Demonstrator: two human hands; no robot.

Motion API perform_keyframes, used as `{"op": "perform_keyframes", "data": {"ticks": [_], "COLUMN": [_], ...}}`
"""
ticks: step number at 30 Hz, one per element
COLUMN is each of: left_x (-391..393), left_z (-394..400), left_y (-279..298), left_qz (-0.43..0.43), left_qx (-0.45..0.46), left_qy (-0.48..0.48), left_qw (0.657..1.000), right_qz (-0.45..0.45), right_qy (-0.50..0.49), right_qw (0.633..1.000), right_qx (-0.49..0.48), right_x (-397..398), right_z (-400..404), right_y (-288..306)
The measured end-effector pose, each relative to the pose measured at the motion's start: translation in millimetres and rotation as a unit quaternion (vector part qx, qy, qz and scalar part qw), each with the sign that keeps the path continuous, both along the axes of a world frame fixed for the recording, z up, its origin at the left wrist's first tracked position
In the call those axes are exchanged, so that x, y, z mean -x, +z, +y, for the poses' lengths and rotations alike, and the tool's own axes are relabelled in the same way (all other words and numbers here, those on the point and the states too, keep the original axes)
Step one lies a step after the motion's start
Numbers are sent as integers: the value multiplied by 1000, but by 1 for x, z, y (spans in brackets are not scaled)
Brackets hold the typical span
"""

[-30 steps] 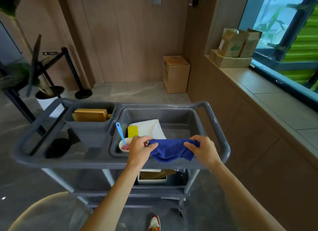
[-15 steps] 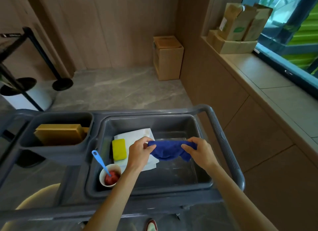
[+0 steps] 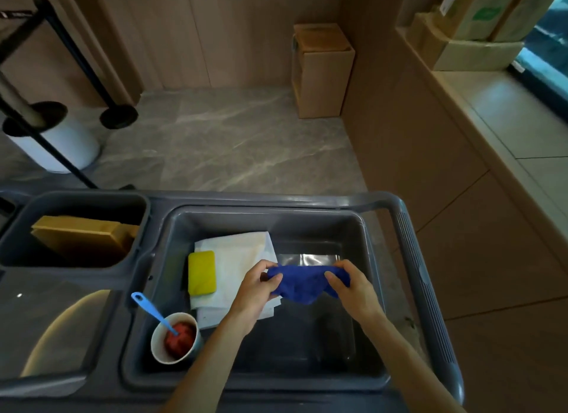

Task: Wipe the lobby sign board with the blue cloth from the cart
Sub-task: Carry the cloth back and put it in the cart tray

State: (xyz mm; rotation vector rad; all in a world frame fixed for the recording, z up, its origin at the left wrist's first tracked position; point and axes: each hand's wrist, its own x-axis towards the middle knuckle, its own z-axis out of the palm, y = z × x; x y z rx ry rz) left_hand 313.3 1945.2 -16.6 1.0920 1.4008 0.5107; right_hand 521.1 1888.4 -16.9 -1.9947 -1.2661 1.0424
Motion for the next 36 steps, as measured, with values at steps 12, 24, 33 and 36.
{"op": "perform_keyframes", "data": {"ticks": [12,24,33,36], "left_x": [-26,-22,-23,-29], "left_z": [40,37,38,28], "left_y": [-70,-112,-132,-140], "left_qz": [-41,-80,50,244], "left_qx": [122,79,-30,-80], "left_qy": [56,67,-12,-154], "left_qw": [990,991,998,954], "right_qz": [226,231,223,155], "right_qy": [-156,-179,-125,-92], "right_qw": [956,956,966,980], "right_qx": [103,28,44,83], "right_x": [-1,2,-8,-12], "right_z": [25,41,50,50], "right_y": [-70,-100,-113,-120]}}
